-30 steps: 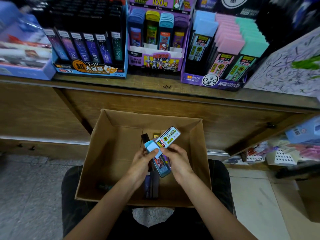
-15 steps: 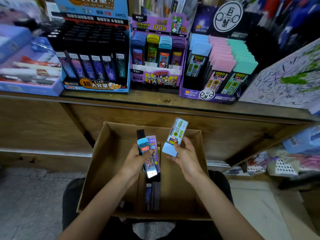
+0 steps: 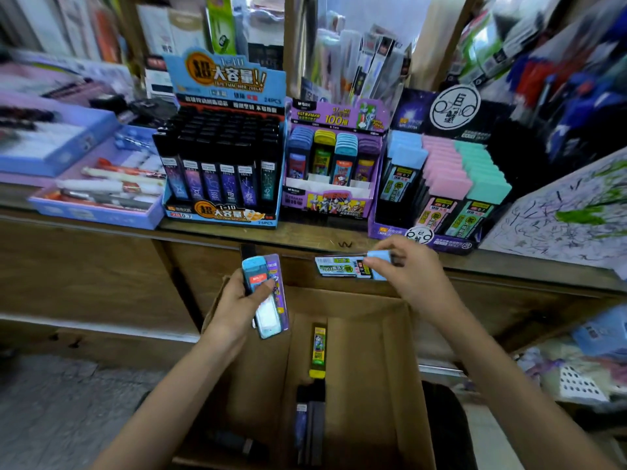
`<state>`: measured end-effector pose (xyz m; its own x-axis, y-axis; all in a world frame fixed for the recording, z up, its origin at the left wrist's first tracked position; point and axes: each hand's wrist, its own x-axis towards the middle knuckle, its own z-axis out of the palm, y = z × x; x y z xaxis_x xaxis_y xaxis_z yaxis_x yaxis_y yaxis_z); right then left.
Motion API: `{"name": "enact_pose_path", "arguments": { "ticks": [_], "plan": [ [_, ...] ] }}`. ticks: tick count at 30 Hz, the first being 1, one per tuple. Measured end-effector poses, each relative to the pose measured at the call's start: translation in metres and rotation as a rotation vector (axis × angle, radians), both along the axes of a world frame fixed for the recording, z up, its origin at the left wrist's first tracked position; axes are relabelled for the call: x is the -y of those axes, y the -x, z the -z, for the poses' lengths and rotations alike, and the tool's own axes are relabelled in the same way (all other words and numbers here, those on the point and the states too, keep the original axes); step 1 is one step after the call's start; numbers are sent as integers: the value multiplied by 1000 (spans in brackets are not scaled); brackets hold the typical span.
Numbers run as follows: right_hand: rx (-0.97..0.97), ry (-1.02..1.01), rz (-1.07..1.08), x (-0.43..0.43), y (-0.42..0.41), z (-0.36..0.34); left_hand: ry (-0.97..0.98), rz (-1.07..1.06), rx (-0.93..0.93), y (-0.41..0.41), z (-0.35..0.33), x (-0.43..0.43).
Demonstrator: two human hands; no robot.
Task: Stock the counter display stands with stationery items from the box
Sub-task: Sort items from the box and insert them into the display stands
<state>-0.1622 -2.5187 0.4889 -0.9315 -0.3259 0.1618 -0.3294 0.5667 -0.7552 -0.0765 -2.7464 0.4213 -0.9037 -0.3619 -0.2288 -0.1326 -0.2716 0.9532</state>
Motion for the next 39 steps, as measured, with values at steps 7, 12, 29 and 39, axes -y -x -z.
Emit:
{"name": "enact_pose_path", "arguments": {
  "ticks": [7,12,29,39],
  "plan": [
    [-222,128,71,-16,50,-85,16,38,-64,14,-28,1],
    [-338,-66,61,-24,85,-130,18,54,-98,20,-35,-2],
    [-424,-459,-114,-6,113,-113,42,73,-84,24,-40,-3],
    [-452,-515,-91,-1,118,-104,43,89,-96,27,-44,-11]
  ]
}}
